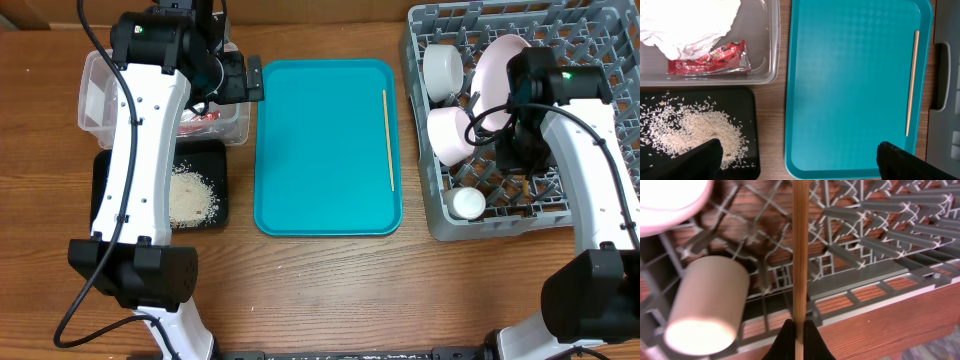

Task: Sort waste into correct bins and load items into the dishwasher
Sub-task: 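Carry the chopstick right and drop it into the dish rack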

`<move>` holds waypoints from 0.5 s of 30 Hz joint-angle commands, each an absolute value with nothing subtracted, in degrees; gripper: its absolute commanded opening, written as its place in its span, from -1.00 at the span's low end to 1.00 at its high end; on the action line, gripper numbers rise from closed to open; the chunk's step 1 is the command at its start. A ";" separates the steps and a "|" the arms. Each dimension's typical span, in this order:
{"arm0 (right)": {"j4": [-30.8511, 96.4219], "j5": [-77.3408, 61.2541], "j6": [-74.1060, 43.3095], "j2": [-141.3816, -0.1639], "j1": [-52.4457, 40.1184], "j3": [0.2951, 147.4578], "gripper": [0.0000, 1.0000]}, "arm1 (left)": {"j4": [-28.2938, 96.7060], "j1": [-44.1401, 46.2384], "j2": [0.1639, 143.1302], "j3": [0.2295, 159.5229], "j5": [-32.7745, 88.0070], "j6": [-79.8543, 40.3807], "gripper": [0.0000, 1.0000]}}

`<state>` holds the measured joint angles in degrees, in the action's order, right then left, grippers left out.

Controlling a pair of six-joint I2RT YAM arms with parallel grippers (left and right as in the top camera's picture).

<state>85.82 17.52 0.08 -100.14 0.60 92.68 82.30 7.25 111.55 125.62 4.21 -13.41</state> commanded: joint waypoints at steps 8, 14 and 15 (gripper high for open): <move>82.74 18.11 -0.45 -99.88 1.63 91.55 1.00 | 82.28 7.14 110.98 125.51 3.86 -13.98 1.00; 79.75 2.87 -2.39 -99.88 1.63 94.39 1.00 | 82.28 7.20 110.98 125.51 3.86 -13.96 1.00; 78.85 -0.80 -3.60 -99.88 1.63 95.22 1.00 | 82.28 7.18 110.98 125.51 3.86 -13.96 0.99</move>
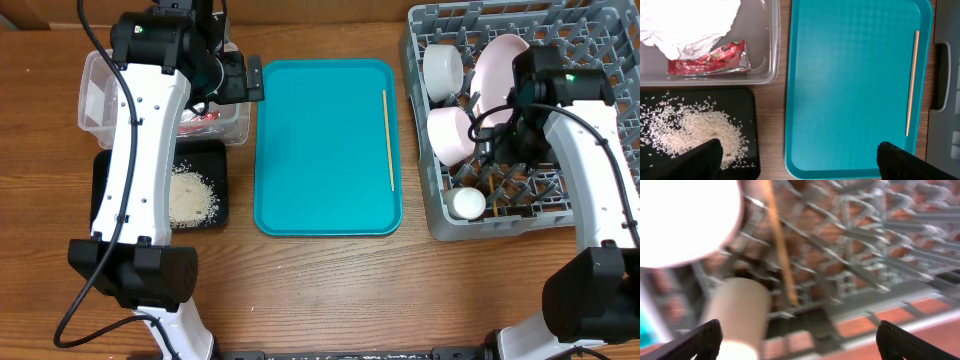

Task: Sort waste into correct bins and load items into the dishwasher
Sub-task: 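Carry the chopstick right and drop it into the dish rack, then return the right gripper to the tray and grasp the second chopstick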

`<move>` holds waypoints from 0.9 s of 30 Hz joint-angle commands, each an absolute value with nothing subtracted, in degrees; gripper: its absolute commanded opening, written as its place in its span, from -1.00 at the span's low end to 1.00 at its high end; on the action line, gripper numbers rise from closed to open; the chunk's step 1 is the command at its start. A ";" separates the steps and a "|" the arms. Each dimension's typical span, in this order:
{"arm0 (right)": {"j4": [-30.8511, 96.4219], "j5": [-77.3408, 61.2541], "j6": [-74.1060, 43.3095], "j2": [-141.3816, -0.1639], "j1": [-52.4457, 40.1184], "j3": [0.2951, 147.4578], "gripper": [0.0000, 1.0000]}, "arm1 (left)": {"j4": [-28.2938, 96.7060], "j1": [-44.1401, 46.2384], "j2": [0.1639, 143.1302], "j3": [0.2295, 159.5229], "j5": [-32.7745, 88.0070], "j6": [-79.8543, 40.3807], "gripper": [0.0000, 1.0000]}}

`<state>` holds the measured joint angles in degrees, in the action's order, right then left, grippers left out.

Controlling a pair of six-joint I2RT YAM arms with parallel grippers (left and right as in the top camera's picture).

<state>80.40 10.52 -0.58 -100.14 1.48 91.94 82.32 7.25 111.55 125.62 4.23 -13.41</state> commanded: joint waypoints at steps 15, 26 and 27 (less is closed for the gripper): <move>57.23 -11.88 -8.99 -101.08 -13.04 98.65 0.80 | 82.28 7.14 110.98 125.51 3.86 -13.96 1.00; 55.37 7.92 -8.78 -117.19 -24.69 98.65 0.34 | 82.28 7.16 110.98 125.51 3.86 -13.96 1.00; 55.33 7.92 -8.56 -117.95 -24.69 98.65 0.34 | 82.26 7.16 110.98 125.51 3.86 -13.96 0.99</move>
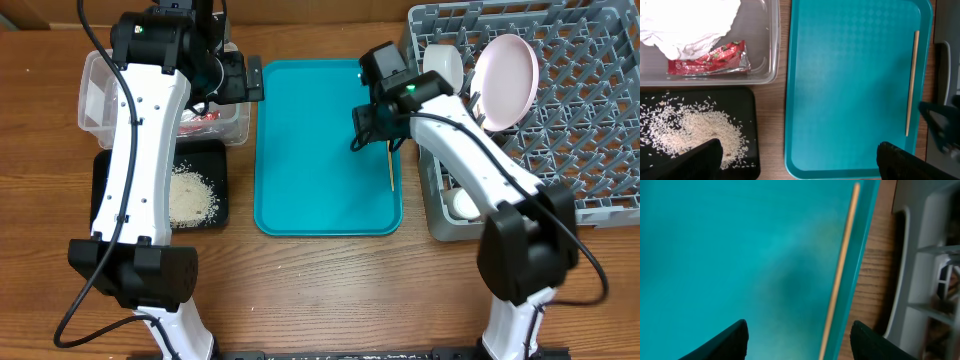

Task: Sort waste into correct bins and load items into the dishwasher
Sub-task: 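Return the right gripper to the tray and grasp the second chopstick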

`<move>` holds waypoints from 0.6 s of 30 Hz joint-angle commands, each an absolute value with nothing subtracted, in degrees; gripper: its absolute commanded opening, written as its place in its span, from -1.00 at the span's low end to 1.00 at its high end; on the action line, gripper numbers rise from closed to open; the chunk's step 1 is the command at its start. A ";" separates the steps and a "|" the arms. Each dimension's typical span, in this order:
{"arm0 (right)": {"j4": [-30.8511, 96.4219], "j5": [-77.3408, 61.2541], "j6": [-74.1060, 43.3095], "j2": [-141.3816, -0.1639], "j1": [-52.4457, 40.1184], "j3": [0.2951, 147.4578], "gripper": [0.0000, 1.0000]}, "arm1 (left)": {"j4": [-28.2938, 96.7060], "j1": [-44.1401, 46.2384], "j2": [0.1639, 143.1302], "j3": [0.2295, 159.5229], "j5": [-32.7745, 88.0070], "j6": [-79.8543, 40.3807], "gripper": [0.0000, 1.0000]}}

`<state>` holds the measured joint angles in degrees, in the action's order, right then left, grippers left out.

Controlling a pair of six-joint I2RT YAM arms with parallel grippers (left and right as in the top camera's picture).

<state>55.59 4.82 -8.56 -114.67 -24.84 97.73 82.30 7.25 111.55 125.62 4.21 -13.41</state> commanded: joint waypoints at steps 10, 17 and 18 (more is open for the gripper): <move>51.40 7.94 -7.46 -123.24 -24.69 98.65 0.29 | 82.28 7.16 110.98 125.51 3.86 -13.96 1.00; 49.47 7.94 -7.57 -126.13 -24.69 98.65 0.24 | 82.28 7.16 110.98 125.51 3.86 -13.96 1.00; 49.34 7.97 -7.77 -126.32 -24.69 98.65 0.21 | 82.28 7.16 110.98 125.51 3.86 -13.96 1.00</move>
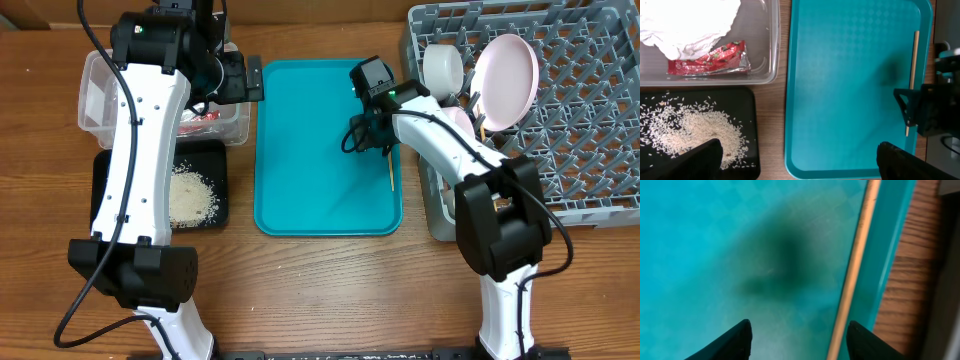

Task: Sort waste into correct bins and load items into the dishwasher
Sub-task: 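Return the right gripper to the tray and grasp the second chopstick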

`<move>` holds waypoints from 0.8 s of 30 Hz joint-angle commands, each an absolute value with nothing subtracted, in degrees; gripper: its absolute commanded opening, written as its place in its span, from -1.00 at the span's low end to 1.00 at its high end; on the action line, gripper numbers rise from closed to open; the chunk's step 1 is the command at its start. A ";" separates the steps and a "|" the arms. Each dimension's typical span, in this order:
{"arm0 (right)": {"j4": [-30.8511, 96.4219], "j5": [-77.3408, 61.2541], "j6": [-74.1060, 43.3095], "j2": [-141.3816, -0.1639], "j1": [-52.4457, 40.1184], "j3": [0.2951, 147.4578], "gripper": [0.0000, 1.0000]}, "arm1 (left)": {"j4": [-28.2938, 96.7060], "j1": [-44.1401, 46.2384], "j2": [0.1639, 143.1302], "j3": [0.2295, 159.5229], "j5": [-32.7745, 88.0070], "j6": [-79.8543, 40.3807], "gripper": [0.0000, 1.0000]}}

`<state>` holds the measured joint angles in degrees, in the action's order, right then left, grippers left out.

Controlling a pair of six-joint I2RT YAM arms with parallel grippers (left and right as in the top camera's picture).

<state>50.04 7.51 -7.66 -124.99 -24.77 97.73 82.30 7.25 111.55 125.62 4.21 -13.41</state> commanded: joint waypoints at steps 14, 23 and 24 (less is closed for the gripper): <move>48.27 10.81 -12.53 -129.16 -24.62 98.65 0.15 | 82.28 7.16 110.98 125.51 3.86 -13.96 0.99; 51.53 1.13 -12.49 -129.38 -24.62 98.65 -0.04 | 82.28 7.16 110.98 125.51 3.86 -13.96 0.99; 51.77 0.34 -12.49 -129.38 -24.64 98.65 -0.13 | 82.28 7.16 110.98 125.51 3.88 -13.96 1.00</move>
